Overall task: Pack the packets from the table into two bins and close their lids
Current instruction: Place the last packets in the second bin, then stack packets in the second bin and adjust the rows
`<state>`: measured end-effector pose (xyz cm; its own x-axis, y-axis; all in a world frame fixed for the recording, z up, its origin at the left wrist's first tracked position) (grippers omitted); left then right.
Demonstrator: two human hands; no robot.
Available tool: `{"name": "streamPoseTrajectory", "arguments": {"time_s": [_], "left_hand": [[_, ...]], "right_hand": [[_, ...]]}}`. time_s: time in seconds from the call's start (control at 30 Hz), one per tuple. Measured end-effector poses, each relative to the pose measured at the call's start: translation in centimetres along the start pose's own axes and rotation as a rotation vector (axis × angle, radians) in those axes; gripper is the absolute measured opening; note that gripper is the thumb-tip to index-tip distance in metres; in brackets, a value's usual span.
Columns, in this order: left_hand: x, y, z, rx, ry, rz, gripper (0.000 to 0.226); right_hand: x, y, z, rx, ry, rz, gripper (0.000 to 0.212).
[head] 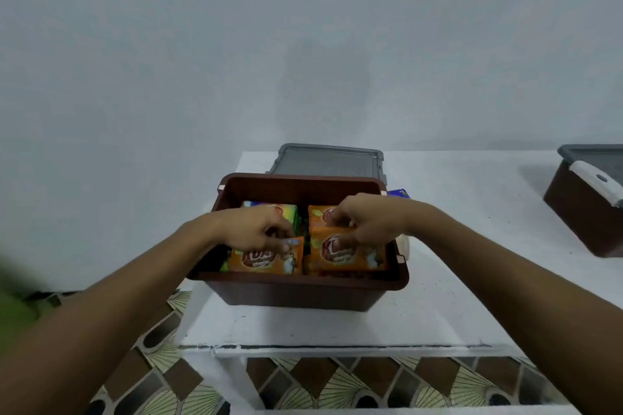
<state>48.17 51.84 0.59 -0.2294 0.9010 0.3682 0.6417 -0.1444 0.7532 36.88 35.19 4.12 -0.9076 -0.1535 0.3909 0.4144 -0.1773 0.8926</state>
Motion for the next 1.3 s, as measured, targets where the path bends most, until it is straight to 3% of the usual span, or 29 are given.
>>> {"name": "streamPoseTrajectory", "arguments": {"time_s": [0.17, 0.33, 0.67, 0.77, 0.87, 0.97, 1.07, 1.23, 1.3], "left_hand": [[1.1, -0.4, 0.7, -0.081, 0.045, 0.032, 0.034], [1.1, -0.1, 0.8, -0.08, 0.073, 0.067, 0.033], [1.0, 0.9, 1.0, -0.096, 0.09, 0.138, 0.029], [0.7, 3.0, 0.4, -0.054, -0.021, 0.017, 0.032], [-0.5, 6.1, 0.2, 0.146, -0.1, -0.24, 0.026], [-3.1, 8.8, 0.9, 0.189, -0.116, -0.476, 0.018], [-7.2, 10.5, 3.5, 0.137, 0.025, -0.553, 0.024], [-13.2, 11.5, 6.5, 0.172, 0.368, -0.423, 0.054], [-14.7, 12.1, 7.1, 0.188, 0.46, -0.4, 0.064]], "right_hand": [[-0.9, -1.9, 0.0, 0.159, 0.017, -0.008, 0.035], [-0.8, -3.4, 0.3, 0.317, 0.058, 0.092, 0.037], [-1.5, -2.9, -0.4, 0.242, 0.088, 0.142, 0.036], [-1.6, -0.7, -1.6, 0.151, 0.104, -0.099, 0.028], [-1.8, 2.2, -3.9, 0.025, 0.068, -0.44, 0.018], [-2.8, 4.0, -7.5, -0.091, -0.062, -0.632, 0.013], [-4.6, 4.4, -11.8, -0.169, -0.214, -0.675, 0.011], [-7.2, 3.5, -17.8, -0.27, -0.359, -0.592, 0.008], [-8.1, 2.9, -19.6, -0.312, -0.43, -0.53, 0.02]]}}
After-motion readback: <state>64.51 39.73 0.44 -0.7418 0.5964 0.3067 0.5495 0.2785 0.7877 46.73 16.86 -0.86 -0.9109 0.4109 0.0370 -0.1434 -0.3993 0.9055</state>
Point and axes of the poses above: each hand's wrist, its own x-axis away from the middle knuckle, its own y-axis out of the back of the hand, z = x × y, the point moved 3 cm from there along -x, towards the middle knuckle, and after that the axes turned 9 degrees about x, right-handed, at the moved point
